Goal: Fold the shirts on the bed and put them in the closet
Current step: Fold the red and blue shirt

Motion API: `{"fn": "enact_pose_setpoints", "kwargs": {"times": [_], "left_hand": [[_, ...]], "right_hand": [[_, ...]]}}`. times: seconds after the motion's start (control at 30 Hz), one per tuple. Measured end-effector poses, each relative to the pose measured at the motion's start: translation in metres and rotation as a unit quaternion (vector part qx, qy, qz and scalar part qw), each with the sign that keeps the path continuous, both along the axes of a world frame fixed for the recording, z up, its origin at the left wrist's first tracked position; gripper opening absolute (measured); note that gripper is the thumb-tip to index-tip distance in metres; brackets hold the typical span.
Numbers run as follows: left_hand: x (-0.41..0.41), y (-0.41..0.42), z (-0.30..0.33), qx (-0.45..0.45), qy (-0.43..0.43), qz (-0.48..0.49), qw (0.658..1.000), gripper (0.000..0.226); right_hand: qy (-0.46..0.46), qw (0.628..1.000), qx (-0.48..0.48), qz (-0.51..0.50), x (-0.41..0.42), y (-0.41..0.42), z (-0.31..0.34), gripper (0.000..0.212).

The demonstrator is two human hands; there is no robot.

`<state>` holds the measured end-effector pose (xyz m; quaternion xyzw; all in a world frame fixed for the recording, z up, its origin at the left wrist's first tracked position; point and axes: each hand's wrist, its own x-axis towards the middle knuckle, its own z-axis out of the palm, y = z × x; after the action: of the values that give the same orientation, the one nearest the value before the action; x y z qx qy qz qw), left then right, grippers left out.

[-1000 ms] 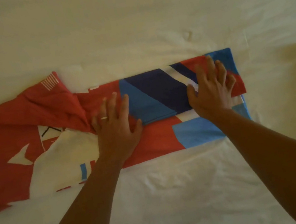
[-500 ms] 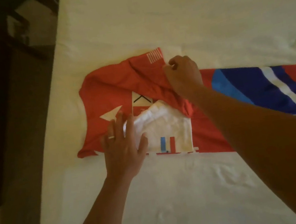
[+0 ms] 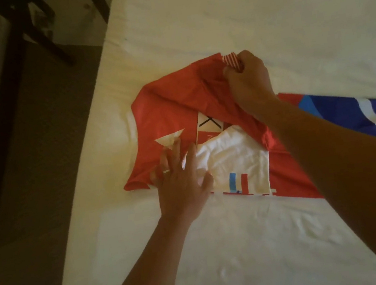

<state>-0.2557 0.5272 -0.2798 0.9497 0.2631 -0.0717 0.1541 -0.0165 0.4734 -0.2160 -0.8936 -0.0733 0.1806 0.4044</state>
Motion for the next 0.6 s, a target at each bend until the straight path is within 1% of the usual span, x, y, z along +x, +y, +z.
{"fn": "enact_pose_setpoints", "kwargs": {"times": [0.03,0.07,0.1,0.13,0.17,0.2,0.23,0.27,0.3,0.33,0.37,0.4,0.43,0.47,0.53,0.6], "left_hand": [[0.002,0.000,0.009,-0.024,-0.050,0.021,0.998,0.062],[0.005,0.000,0.018,-0.083,-0.108,0.061,0.989,0.057],[0.009,0.001,0.029,-0.184,-0.164,0.127,0.961,0.051],[0.013,0.003,0.043,-0.307,-0.211,0.216,0.903,0.047],[0.018,0.006,0.055,-0.416,-0.231,0.312,0.822,0.043],[0.020,0.010,0.065,-0.495,-0.221,0.399,0.740,0.042],[0.020,0.016,0.072,-0.559,-0.194,0.459,0.663,0.046],[0.017,0.021,0.075,-0.614,-0.170,0.491,0.594,0.053],[0.013,0.024,0.075,-0.656,-0.161,0.502,0.541,0.059],[0.009,0.026,0.074,-0.681,-0.161,0.501,0.509,0.062],[0.004,0.026,0.072,-0.687,-0.158,0.498,0.505,0.063],[0.002,0.026,0.069,-0.678,-0.148,0.499,0.520,0.061],[-0.002,0.024,0.067,-0.662,-0.129,0.494,0.549,0.056],[-0.004,0.021,0.067,-0.646,-0.110,0.489,0.576,0.049],[-0.006,0.018,0.066,-0.615,-0.090,0.484,0.615,0.036],[-0.008,0.017,0.067,-0.579,-0.076,0.465,0.665,0.026]], "right_hand": [[0.012,0.999,0.036,-0.005,-0.009,-0.001,0.011,0.009],[0.036,0.996,0.082,-0.008,-0.018,-0.003,0.020,0.011],[0.068,0.989,0.130,-0.003,-0.027,-0.007,0.029,0.013],[0.104,0.979,0.173,0.016,-0.036,-0.012,0.038,0.016],[0.144,0.967,0.203,0.048,-0.045,-0.017,0.045,0.018],[0.179,0.956,0.216,0.085,-0.056,-0.023,0.052,0.018],[0.206,0.948,0.213,0.117,-0.065,-0.030,0.056,0.018],[0.212,0.948,0.199,0.133,-0.071,-0.036,0.055,0.020],[0.197,0.954,0.191,0.123,-0.079,-0.043,0.054,0.023],[0.167,0.965,0.182,0.081,-0.086,-0.050,0.048,0.026],[0.136,0.975,0.173,0.012,-0.095,-0.059,0.042,0.024],[0.107,0.980,0.151,-0.070,-0.101,-0.066,0.034,0.019],[0.086,0.978,0.119,-0.149,-0.111,-0.075,0.025,0.013],[0.079,0.971,0.081,-0.212,-0.123,-0.082,0.019,0.011],[0.119,0.952,0.038,-0.280,-0.146,-0.091,0.003,0.012],[0.182,0.939,0.045,-0.288,-0.164,-0.089,-0.009,0.015]]}}
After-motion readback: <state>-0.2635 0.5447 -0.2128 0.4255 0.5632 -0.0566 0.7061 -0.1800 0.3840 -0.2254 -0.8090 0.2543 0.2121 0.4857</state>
